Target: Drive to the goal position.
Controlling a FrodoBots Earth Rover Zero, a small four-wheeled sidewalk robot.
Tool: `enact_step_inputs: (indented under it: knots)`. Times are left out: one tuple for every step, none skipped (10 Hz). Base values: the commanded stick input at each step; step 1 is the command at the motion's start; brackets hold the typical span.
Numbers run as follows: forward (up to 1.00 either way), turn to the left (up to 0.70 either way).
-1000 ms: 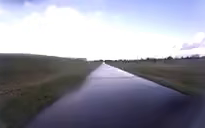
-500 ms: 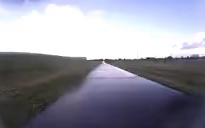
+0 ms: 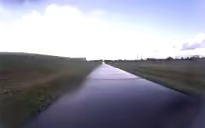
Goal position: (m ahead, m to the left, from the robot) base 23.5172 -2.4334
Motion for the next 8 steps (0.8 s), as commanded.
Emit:
enact_step_inputs:
  knots:
    - [0.45, 0.00]
    - [0.45, 0.00]
    - [0.45, 0.00]
    - [0.45, 0.00]
    - [0.45, 0.00]
    - [0.45, 0.00]
    - [0.45, 0.00]
    - [0.45, 0.00]
